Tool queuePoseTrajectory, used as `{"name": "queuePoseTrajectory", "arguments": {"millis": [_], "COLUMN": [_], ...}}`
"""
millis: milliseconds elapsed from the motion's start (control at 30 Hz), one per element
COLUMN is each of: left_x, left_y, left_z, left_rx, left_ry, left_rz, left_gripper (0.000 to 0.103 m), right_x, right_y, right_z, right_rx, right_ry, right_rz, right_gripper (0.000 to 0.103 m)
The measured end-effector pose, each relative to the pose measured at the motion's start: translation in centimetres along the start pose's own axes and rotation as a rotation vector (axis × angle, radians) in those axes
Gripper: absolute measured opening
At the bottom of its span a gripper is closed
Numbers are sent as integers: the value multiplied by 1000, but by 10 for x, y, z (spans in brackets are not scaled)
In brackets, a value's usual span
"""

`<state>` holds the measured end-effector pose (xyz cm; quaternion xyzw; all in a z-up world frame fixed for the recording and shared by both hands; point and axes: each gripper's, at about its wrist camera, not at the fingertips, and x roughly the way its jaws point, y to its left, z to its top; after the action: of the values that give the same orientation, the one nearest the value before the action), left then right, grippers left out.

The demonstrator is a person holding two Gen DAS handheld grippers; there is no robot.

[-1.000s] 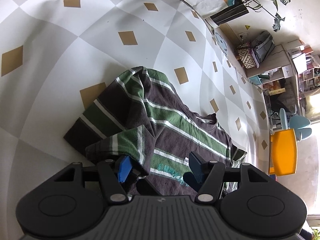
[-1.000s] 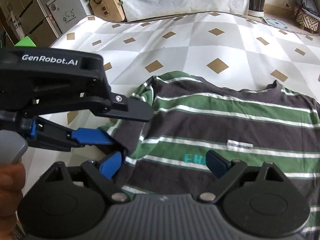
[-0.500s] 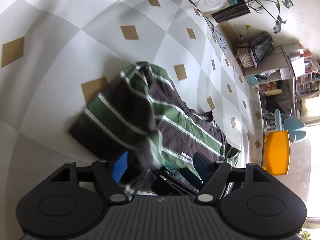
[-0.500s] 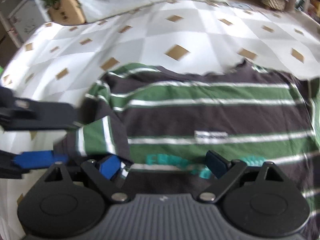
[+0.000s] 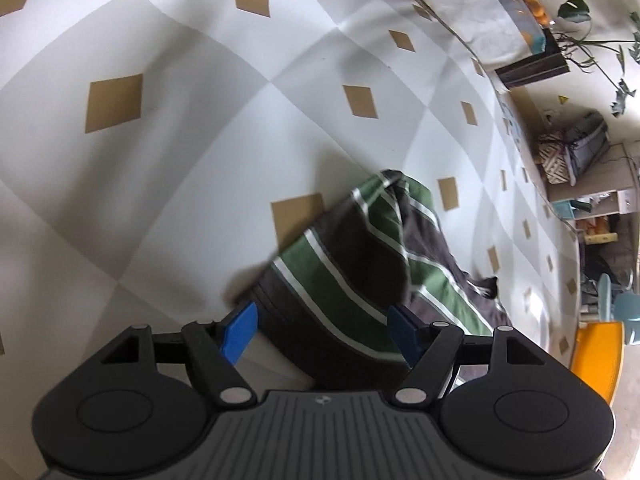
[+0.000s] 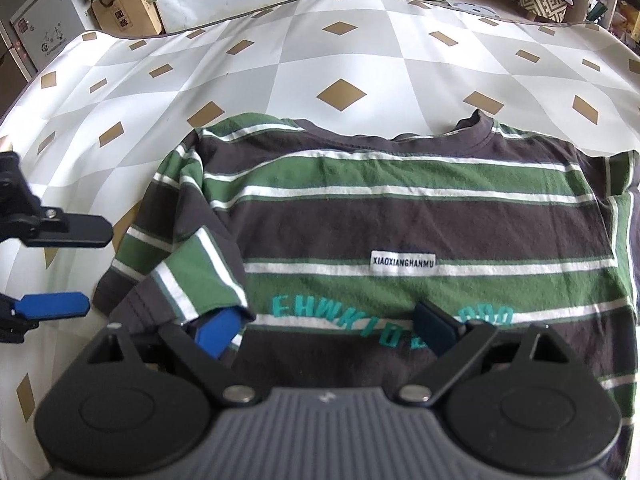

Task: Fold clothes

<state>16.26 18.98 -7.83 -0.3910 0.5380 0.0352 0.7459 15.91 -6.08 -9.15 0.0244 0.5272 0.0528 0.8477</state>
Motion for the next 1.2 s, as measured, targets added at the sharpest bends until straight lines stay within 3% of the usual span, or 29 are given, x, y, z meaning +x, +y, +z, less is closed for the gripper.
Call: {"name": "queuePoseTrajectory", "arguments": {"millis": [467, 600, 667, 733, 767, 900, 1200], "left_x": [17, 19, 20, 20, 21, 20, 9], "left_y": [-26, -36, -38, -37, -36, -35, -39], "left_z": [-7, -12, -13, -12, -11, -12, -9], "left_rx": [174, 257, 280, 286, 282, 279, 320], "left_ry": [-50, -72, -85, -92, -92, -108, -188], "left_rz": [168, 232, 256, 271, 275, 290, 356], "left_gripper": [68, 53, 40, 14, 11, 6, 5], "right_x": [-3, -4, -5, -5, -5, -5, -5], "right_y": [-4, -6, -8, -9, -9, -10, -9], "right_z": [-3, -3, -4, -4, -4, -4, -3], "right_rx": [-40, -44, -41, -38, -37, -37, -39], "right_ry": [27, 35, 39, 41, 42, 44, 50], "right_rz": [29, 39, 42, 44, 44, 43, 38], "right_gripper": [95, 95, 95, 95, 95, 95, 95]}}
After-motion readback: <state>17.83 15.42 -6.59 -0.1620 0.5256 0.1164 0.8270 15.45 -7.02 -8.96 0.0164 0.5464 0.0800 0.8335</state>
